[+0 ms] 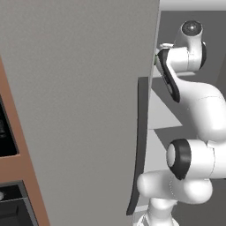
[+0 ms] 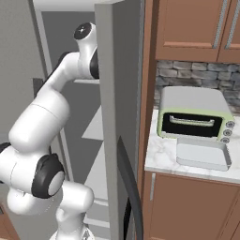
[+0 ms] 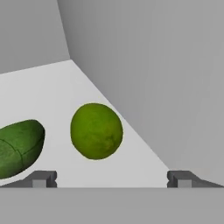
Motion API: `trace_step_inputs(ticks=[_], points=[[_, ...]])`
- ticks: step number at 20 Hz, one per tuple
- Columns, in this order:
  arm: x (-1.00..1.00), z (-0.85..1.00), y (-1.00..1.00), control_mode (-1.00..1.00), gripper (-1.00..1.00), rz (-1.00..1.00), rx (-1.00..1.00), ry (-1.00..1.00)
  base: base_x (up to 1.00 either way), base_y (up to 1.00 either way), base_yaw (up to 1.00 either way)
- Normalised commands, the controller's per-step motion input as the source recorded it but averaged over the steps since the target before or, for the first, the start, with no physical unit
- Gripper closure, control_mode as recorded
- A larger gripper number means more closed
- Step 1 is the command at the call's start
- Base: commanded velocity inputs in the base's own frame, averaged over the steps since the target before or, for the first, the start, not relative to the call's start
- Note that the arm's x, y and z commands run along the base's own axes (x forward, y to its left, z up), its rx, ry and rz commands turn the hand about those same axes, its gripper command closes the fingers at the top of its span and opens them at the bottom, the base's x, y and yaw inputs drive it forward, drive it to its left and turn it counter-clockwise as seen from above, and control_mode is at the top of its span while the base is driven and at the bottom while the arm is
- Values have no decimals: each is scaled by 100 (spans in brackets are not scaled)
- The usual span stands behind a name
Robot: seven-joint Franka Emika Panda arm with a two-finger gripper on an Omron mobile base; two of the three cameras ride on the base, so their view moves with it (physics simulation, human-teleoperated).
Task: Take the avocado and lime out of the freezer and place them in the tupperware container on the counter. Then put the tupperware containing the vegetables back in the freezer.
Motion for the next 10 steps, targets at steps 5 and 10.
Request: trace_step_inputs(ticks=[5, 10], points=[[31, -13, -8, -100, -100, 0, 0, 0, 0, 0, 0], [34, -8, -7, -100, -100, 0, 0, 0, 0, 0, 0]])
